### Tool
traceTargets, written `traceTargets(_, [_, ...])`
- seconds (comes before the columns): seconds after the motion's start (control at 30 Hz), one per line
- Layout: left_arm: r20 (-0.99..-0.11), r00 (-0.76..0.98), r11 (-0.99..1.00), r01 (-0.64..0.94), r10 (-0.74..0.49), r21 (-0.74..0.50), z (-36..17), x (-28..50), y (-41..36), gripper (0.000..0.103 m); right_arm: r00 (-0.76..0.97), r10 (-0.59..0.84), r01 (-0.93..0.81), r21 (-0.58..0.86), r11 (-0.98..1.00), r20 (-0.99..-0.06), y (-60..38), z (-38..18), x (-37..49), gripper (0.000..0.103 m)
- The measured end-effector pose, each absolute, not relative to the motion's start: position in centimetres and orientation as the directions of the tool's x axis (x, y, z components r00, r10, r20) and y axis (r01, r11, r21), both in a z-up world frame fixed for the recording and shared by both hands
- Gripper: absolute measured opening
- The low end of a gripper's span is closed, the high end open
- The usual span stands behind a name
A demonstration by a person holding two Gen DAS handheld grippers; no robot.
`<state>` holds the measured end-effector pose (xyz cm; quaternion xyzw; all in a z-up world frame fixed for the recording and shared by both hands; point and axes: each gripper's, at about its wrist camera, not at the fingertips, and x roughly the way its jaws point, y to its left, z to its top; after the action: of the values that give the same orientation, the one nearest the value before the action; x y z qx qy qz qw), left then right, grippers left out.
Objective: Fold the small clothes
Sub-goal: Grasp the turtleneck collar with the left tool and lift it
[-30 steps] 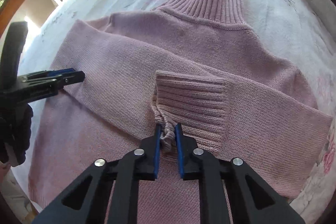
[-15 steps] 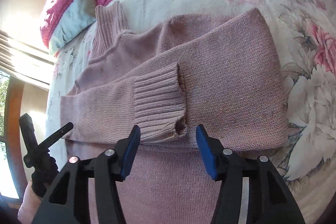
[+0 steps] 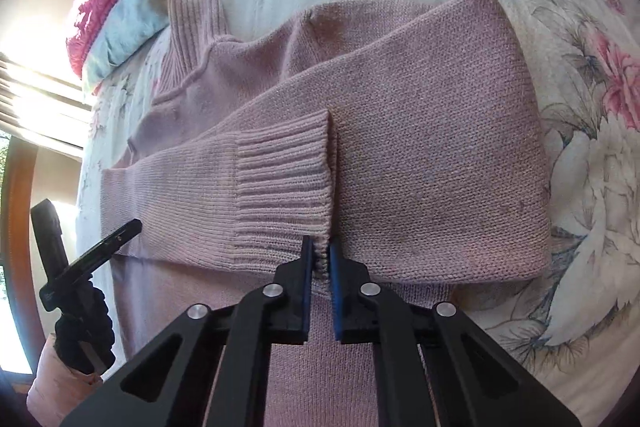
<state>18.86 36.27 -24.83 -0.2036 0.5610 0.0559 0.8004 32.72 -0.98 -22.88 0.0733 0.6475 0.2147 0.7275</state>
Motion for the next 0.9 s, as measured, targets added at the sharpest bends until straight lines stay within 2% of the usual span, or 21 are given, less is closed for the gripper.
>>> traceTargets(0.33, [-0.921, 0.356, 0.919, -0.288, -0.156, -0.267, -25.1, 19.2, 36.3, 0.052, 0.048, 0.326, -0.293, 0.298, 0.908, -0.944, 0.9, -23.9, 33.5, 0.008])
traceTargets(0.37, [-0.921, 0.356, 0.919, -0.286, -0.159, -0.270, -24.9, 19.3, 36.4, 0.052, 0.044, 0.323, -0.303, 0.295, 0.906, -0.945, 1.0, -23.7, 33.6, 0.010])
traceTargets(0.47, [-0.915, 0.370, 0.921, -0.279, -0.158, -0.271, -23.9, 19.4, 36.7, 0.052, 0.078, 0.293, -0.335, 0.251, 0.908, -0.953, 1.4, -21.8, 34.2, 0.024])
traceTargets(0.67, [-0.884, 0.433, 0.911, -0.267, -0.176, -0.313, -21.3, 22.0, 38.4, 0.053, 0.105, 0.432, -0.361, 0.370, 0.856, -0.896, 4.3, -18.5, 38.9, 0.026])
traceTargets(0.77, [-0.881, 0.443, 0.930, -0.226, -0.166, -0.289, -20.5, 26.0, 38.3, 0.053, 0.107, 0.460, -0.384, 0.390, 0.837, -0.882, 7.8, -18.5, 42.7, 0.037])
traceTargets(0.9, [-0.878, 0.432, 0.936, -0.173, -0.207, -0.306, -20.4, 31.1, 38.2, 0.054, 0.055, 0.468, -0.386, 0.414, 0.825, -0.882, 12.2, -20.1, 47.4, 0.038])
